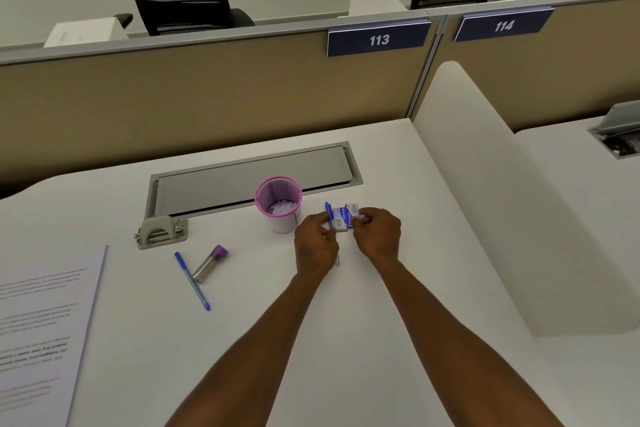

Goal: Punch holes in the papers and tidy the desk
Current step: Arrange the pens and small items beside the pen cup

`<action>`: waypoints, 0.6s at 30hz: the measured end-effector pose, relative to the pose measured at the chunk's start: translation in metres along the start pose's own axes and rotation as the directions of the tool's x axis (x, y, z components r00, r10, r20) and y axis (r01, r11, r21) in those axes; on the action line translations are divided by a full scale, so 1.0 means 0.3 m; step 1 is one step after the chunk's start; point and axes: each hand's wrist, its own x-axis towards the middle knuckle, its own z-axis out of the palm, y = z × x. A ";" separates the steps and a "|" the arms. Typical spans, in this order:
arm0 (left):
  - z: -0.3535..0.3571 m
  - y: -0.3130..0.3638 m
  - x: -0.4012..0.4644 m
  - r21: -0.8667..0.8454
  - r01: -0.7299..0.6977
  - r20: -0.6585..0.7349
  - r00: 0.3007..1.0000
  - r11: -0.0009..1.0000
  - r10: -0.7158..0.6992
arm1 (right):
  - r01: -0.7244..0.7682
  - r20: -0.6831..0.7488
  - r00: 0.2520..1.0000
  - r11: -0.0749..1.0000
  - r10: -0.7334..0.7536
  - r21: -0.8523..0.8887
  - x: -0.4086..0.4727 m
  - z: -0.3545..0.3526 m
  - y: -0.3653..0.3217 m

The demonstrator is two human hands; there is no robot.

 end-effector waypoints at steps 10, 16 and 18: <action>0.006 -0.012 0.000 -0.082 0.028 0.005 1.000 0.996 -0.027 | 0.082 0.039 0.996 0.996 -0.083 0.039 -0.007 0.009 0.022; 0.009 -0.014 0.012 -0.081 0.027 -0.007 1.000 0.996 -0.027 | 0.183 0.103 0.978 0.983 -0.183 0.016 -0.011 0.014 0.041; 0.007 -0.007 0.023 -0.077 0.028 0.000 1.000 0.997 -0.028 | 0.209 0.098 0.973 0.978 -0.208 0.003 0.005 0.011 0.036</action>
